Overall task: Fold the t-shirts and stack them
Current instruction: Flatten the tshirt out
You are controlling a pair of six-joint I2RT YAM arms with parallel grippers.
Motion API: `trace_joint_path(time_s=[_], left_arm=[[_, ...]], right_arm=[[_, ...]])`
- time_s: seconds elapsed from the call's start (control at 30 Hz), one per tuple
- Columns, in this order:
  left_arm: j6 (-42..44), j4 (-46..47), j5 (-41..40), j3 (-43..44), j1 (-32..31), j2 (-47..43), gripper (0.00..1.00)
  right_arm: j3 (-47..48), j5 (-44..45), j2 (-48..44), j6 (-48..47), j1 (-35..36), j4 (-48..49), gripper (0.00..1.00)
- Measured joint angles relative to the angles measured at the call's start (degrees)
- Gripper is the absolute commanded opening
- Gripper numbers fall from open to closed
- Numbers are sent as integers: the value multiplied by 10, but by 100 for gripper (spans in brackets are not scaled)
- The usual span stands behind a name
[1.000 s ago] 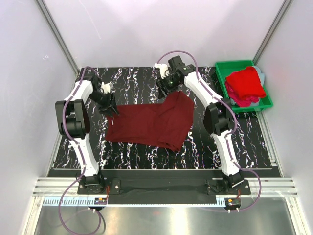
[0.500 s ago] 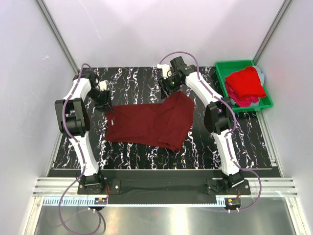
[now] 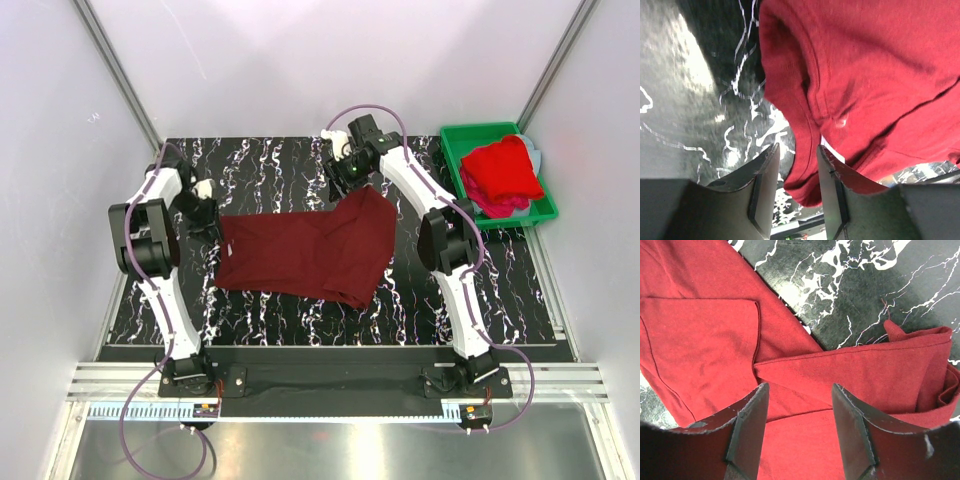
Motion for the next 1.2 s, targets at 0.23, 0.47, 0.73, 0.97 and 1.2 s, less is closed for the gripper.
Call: trace_joint_path(time_s=[0.23, 0.47, 0.73, 0.97, 1.2], left_arm=[[-1, -13, 15, 14, 0, 42, 39], [0, -31, 50, 44, -1, 72, 0], [0, -22, 62, 175, -52, 90, 0], [-24, 52, 60, 351, -89, 63, 0], [-52, 129, 63, 449, -126, 25, 0]], right_arm=[[-5, 5, -20, -2, 0, 0, 61], [-5, 32, -39, -2, 0, 5, 58], [-11, 90, -96, -2, 0, 24, 57], [-43, 133, -152, -9, -5, 39, 56], [-69, 175, -176, -12, -34, 49, 55]])
